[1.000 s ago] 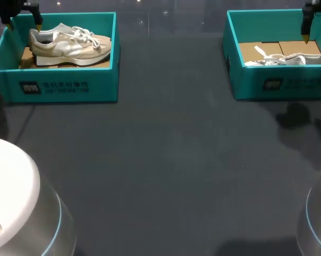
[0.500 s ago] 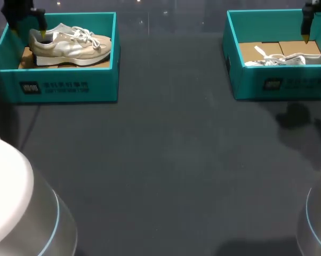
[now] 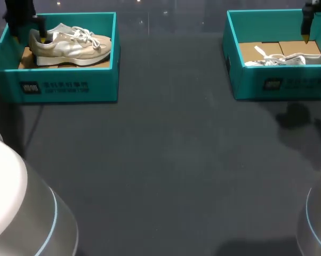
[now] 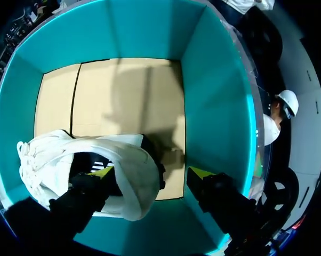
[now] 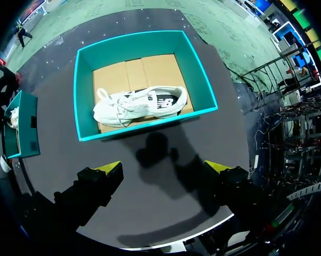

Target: Take the shoe out of the shoebox, open the shoe tongue, remove and reinsert the insole, then place the shoe into the shoebox

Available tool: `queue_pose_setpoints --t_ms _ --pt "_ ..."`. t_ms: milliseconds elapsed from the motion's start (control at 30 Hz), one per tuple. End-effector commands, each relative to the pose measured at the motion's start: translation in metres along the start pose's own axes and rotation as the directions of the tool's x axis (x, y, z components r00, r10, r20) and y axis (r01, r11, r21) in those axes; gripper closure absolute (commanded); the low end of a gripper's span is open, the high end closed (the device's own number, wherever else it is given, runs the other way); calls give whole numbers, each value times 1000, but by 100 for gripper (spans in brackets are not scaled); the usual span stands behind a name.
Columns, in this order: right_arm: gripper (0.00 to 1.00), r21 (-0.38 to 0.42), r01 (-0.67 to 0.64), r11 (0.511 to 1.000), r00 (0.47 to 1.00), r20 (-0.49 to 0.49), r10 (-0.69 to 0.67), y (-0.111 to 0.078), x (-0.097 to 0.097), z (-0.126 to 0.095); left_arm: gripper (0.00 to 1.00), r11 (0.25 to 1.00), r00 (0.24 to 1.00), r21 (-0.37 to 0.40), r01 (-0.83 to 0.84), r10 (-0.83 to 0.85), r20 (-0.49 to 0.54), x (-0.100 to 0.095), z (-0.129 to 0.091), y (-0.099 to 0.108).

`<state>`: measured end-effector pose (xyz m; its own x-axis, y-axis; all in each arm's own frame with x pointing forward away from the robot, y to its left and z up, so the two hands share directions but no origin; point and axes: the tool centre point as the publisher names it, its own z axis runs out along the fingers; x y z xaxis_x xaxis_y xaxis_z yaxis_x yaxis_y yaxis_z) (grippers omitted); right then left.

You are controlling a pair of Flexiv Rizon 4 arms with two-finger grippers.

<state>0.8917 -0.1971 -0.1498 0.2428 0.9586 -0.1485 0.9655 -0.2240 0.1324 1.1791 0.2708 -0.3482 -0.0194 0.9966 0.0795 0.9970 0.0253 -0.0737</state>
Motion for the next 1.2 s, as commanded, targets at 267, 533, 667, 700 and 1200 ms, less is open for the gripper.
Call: queue_pose_setpoints --t_ms 267,533,667,700,1200 --pt "0 0 0 1000 1000 0 0 0 0 0 23 1000 999 15 26 -26 -21 -3 19 5" --pt "0 0 0 1000 1000 0 0 0 0 0 25 999 999 24 45 -44 -26 -5 30 6" --pt "0 0 0 1000 1000 0 0 0 0 0 41 998 998 20 55 -55 -32 -5 32 6" --pt "0 0 0 1000 1000 0 0 0 0 0 51 998 998 20 57 -56 -32 -5 32 6" --pt "0 0 0 1000 1000 0 0 0 0 0 100 999 998 -5 52 -52 -39 10 21 -3"
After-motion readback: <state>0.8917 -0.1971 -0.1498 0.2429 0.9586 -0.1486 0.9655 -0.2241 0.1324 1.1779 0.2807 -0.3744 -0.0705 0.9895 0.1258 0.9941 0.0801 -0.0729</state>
